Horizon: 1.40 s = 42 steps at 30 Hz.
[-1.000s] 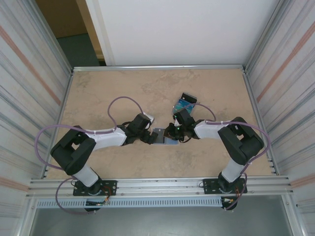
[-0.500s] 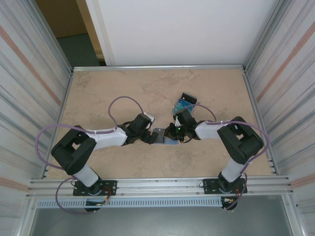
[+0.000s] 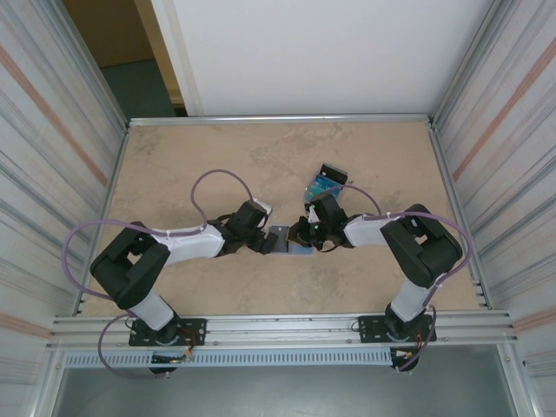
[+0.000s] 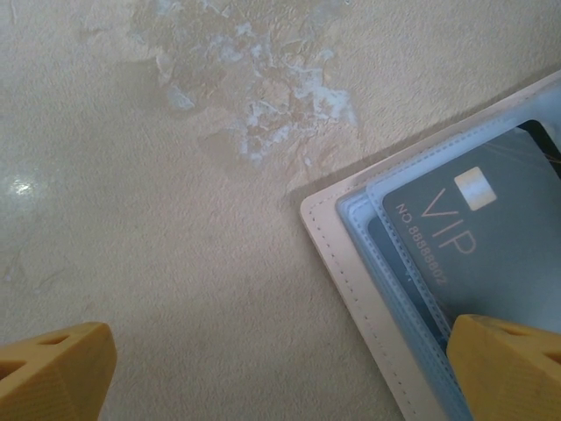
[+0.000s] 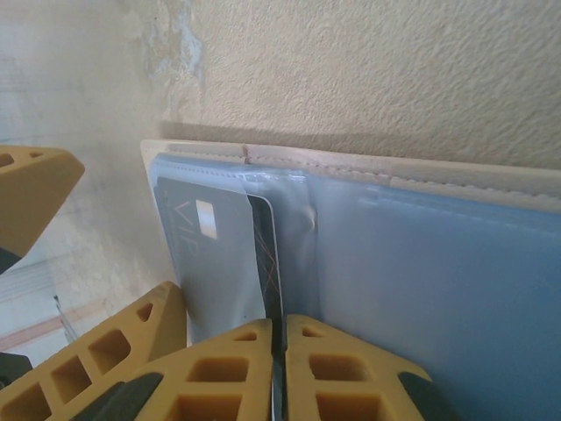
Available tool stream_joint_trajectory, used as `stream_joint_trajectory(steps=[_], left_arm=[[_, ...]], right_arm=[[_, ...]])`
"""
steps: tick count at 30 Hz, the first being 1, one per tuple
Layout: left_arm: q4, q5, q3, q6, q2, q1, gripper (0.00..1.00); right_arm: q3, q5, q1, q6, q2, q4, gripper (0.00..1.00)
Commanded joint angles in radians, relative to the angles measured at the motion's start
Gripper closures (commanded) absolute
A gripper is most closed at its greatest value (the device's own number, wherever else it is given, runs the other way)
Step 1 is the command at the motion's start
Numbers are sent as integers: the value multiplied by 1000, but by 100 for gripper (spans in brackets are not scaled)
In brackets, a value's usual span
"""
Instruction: Take the credit cards out of the card holder
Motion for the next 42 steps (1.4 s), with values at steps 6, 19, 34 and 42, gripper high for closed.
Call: stream_joint_trajectory(steps=[6,19,34,42], left_arm=[[-44,15,10,-7,10,-26,1],[-74,-19,18,-1,-26,-25,1],[-77,-32,23,4,-22,-25,1],[-63,-28,23,11,-37,-25,1]], right_arm=[[-18,-54,1,12,13,49,100],[1,-9,-32,-47,-7,-88,100],[53,73,-41,-139,-82,-277,100],[88,109,-45,-182,-103,-356,100]])
